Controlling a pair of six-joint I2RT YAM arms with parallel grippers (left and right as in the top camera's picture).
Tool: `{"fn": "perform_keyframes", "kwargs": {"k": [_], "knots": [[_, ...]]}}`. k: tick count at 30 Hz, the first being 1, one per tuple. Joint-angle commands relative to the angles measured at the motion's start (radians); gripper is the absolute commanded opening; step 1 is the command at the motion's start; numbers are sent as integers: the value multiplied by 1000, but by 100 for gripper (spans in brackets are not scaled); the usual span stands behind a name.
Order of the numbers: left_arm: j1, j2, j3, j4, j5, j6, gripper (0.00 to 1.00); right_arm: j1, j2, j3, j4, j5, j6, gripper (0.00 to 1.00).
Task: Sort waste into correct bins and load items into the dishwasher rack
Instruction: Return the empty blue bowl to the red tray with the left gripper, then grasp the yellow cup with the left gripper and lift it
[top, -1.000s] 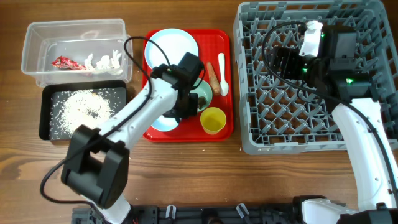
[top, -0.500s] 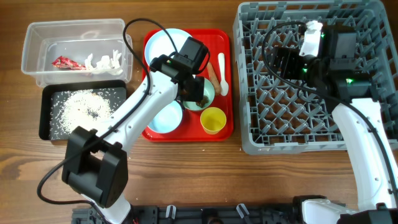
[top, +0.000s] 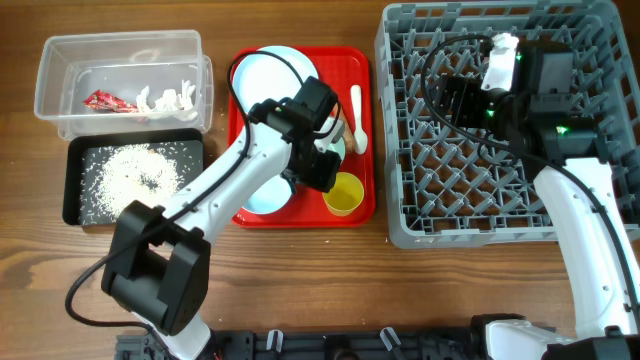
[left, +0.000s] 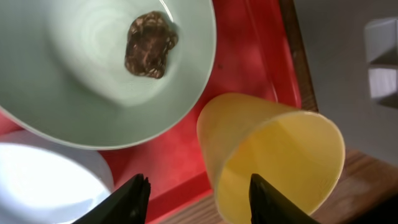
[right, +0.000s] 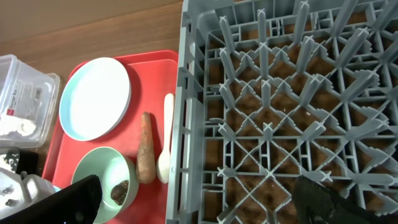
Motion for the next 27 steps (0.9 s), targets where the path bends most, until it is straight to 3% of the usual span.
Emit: {"fn": "perform_keyframes", "kwargs": {"k": [1,8,16,27], "knots": [[-5,0,-29,34,27,-38,46,0,5,15,-8,-16,11,100],[-39,22,-30,59,27,-63,39,0,5,15,-15,-16,10,100],[-47,25,-30,66,-76,-244,23,0,5,15,-21,-16,10,100],[-62,26,-33,66,-105,-323,17,0,5,15,-24,-16,11,100]]}}
